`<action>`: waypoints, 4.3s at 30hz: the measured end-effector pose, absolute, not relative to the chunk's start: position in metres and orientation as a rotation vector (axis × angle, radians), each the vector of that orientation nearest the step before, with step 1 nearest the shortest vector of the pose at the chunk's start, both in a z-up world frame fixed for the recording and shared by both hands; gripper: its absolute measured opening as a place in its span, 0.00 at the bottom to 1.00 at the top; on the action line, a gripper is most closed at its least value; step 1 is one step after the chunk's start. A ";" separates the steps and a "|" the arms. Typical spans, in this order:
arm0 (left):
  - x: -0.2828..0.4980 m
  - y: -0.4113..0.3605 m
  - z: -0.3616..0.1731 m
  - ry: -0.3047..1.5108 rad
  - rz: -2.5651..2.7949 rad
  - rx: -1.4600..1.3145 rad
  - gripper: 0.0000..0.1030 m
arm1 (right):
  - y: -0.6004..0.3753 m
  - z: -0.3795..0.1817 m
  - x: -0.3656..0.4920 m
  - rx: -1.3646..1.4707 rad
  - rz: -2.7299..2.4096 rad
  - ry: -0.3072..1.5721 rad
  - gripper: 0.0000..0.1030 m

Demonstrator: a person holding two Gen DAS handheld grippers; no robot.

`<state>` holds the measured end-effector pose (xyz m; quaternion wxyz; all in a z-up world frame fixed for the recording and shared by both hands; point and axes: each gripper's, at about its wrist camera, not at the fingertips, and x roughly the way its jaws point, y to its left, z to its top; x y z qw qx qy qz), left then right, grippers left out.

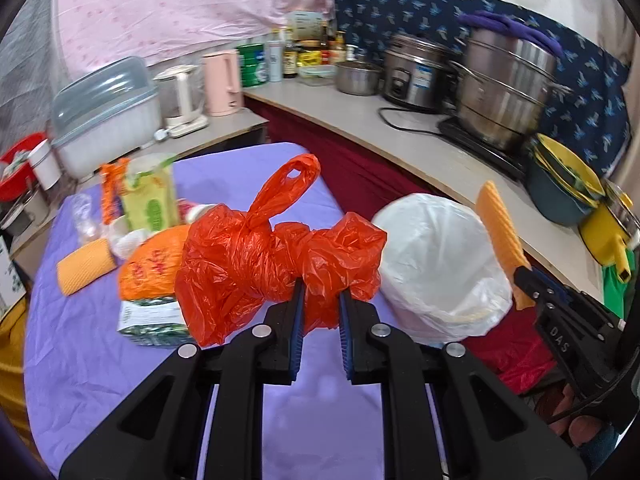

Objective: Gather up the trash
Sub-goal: 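Carry the red bag in the left tool and mesh sleeve in the right tool to the bin, then open the left tool over the bin while the right tool releases the mesh sleeve, then move both open tools back from the bin to the trash pile, then grasp the orange printed bag with the right tool while the left tool grasps a white plastic bag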

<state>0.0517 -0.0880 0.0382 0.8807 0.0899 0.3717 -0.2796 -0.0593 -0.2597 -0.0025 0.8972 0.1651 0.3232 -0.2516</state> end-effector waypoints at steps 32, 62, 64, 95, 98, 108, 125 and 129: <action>0.059 -0.249 -0.033 0.791 -0.949 0.430 0.17 | -0.345 -0.040 -0.052 0.500 -0.502 0.679 0.12; 0.074 -0.164 0.007 0.679 -0.677 0.338 0.85 | -0.284 0.025 -0.062 0.355 -0.560 0.543 0.62; 0.074 -0.156 0.010 0.676 -0.659 0.333 0.85 | -0.275 0.027 -0.061 0.342 -0.551 0.541 0.63; 0.130 0.046 -0.021 0.830 -0.275 0.171 0.85 | -0.127 0.002 0.023 0.256 -0.250 0.657 0.65; 0.137 0.070 -0.026 0.849 -0.236 0.144 0.85 | -0.112 -0.004 0.036 0.251 -0.218 0.674 0.65; 0.171 0.126 -0.035 0.885 -0.162 0.051 0.85 | -0.078 -0.025 0.090 0.274 -0.109 0.723 0.65; 0.250 0.126 -0.039 0.916 -0.222 -0.034 0.88 | -0.063 -0.069 0.197 0.305 -0.023 0.800 0.63; 0.271 0.114 -0.040 0.922 -0.270 -0.056 0.88 | -0.064 -0.081 0.208 0.332 0.001 0.820 0.51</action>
